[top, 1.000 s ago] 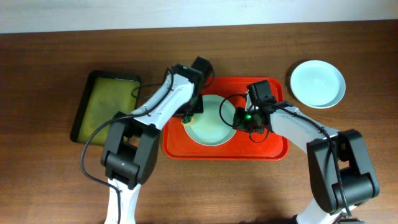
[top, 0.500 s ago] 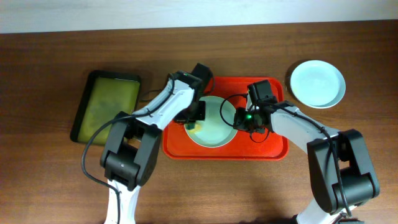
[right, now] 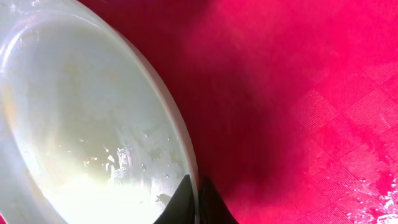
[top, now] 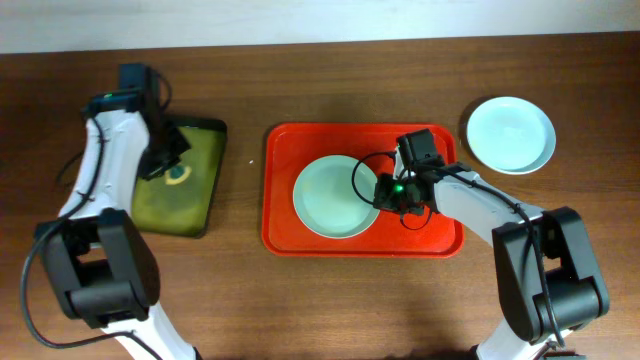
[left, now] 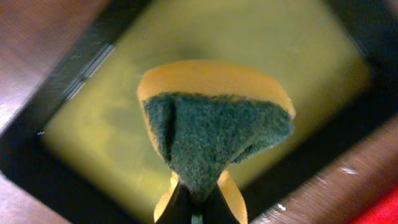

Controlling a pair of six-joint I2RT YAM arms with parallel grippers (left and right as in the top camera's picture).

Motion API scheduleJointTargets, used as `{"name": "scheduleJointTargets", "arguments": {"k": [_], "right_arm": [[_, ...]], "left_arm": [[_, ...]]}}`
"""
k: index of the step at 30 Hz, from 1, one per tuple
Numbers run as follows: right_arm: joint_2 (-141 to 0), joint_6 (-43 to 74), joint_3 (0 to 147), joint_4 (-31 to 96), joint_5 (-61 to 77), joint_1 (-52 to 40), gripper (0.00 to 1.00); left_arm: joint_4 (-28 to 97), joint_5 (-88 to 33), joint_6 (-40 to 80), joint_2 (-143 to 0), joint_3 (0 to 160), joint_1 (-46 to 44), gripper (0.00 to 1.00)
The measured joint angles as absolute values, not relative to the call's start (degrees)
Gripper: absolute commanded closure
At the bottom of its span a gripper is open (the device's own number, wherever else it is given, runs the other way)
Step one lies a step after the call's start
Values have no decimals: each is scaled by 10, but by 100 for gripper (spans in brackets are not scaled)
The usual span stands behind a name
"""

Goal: Clean dirty plates on tray and stack at the side

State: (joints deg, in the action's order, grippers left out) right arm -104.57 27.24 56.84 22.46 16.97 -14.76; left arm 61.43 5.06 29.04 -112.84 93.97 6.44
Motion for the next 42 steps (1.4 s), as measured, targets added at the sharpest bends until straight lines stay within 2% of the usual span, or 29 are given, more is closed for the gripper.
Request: {"name": "scheduleJointTargets", "arguments": {"k": [1,3,4,5,6,8,9,10,11,13,16,19,22,26,30,32,34,36,39,42], "right_arm": [[-1046,272,568,225,169,-148,96],[-1046,272,568,224,168,-148,96],[-1046,272,568,225,168,-147,96],[-1046,272,568,225,168,-147,96],[-1046,272,568,225,168,-147,96],[-1046,257,582,264,160,-147,96],[-1047,239,611,331,151,-147,96],[-1049,225,643,380,135,-147,96],[-1051,215,699,427,96,-150,96],[-1055,207,788,550,4,-171,96],[-1051,199,945,630,-227,-284,96],[-1051,151,970,621,-429,-368,96],[-1051,23,972,556,-625,-455,96],[-1051,-207,976,448,-739,-528,96],[-1052,-420,976,332,-766,-564,96],[-1052,-453,976,320,-767,-565,96],[-1052,-413,979,363,-753,-562,96],[-1051,-341,980,470,-641,-532,96],[-1052,-224,971,510,-451,-402,96],[-1052,-157,969,467,-301,-240,96]], "left_arm": [[595,48,295,-1129,921,86,89],[539,45,303,-1130,868,96,82],[519,43,302,-1130,849,94,72],[511,41,303,-1130,843,93,56],[508,41,303,-1130,843,93,48],[507,39,306,-1130,843,93,41],[507,39,307,-1130,843,93,38],[508,38,307,-1130,843,93,29],[511,32,307,-1130,843,93,2],[512,22,306,-1130,843,93,1],[516,14,307,-1130,843,93,1],[517,13,307,-1130,843,93,1],[518,13,307,-1130,843,93,1],[517,13,307,-1130,843,93,1],[517,13,307,-1130,843,93,1],[518,13,307,-1130,843,93,1],[518,13,307,-1130,843,93,1],[516,12,307,-1130,843,93,1],[515,11,307,-1130,843,93,0],[516,10,307,-1130,843,93,1]]}}
